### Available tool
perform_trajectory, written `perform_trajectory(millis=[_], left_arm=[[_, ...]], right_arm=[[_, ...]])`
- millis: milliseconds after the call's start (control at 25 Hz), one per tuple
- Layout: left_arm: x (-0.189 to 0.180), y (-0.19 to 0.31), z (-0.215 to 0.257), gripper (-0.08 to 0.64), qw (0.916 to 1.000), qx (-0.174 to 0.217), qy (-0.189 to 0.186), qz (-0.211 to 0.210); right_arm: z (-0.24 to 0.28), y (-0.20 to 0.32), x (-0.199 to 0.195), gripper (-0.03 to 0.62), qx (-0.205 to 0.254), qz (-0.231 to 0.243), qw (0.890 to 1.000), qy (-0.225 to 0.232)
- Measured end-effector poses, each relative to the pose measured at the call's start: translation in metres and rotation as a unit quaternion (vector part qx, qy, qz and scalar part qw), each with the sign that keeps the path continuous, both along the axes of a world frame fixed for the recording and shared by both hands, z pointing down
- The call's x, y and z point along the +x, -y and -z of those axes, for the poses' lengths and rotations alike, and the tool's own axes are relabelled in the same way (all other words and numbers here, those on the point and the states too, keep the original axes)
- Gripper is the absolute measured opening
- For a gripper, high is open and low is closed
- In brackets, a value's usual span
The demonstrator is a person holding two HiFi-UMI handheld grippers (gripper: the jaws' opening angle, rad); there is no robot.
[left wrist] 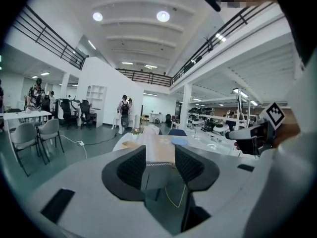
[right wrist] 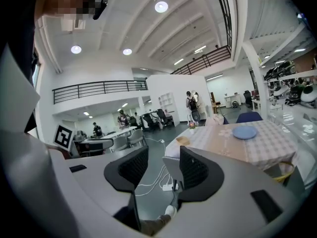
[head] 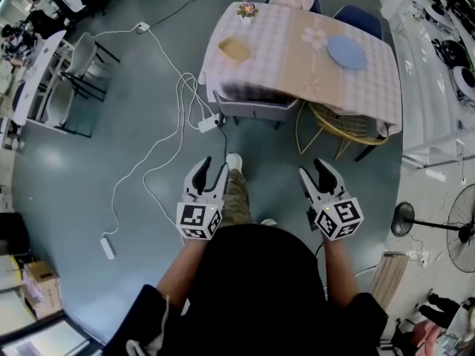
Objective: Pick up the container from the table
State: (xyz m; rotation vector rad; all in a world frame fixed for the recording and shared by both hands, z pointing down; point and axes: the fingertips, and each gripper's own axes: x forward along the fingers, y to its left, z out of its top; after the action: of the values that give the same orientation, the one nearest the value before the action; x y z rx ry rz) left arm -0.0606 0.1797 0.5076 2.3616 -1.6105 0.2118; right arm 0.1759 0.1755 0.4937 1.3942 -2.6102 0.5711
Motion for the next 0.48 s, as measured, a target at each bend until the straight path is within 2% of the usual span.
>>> perform_trajectory(millis=[240, 360, 480], left_arm=[[0.004, 0.125, -0.03, 0.164, 0.9992, -0.018, -0.014, -0.033], [-0.006, 0.195, -0.035, 0.166, 0.9982, -0.03, -0.025, -0.045], [-0.013, 0.258, -0.024, 0.164, 0.9971, -0.022, -0.023, -0.07]], right_arm=[[0.003, 0.094, 0.025, 0.167, -0.008, -0.054, 0.998, -0.022], [0.015, 0.156, 0.018, 0.167, -0.007, -0.066, 0.997, -0.031], [0.025, 0.209, 0.002, 0.167, -0.011, -0.073, 0.997, -0.036]])
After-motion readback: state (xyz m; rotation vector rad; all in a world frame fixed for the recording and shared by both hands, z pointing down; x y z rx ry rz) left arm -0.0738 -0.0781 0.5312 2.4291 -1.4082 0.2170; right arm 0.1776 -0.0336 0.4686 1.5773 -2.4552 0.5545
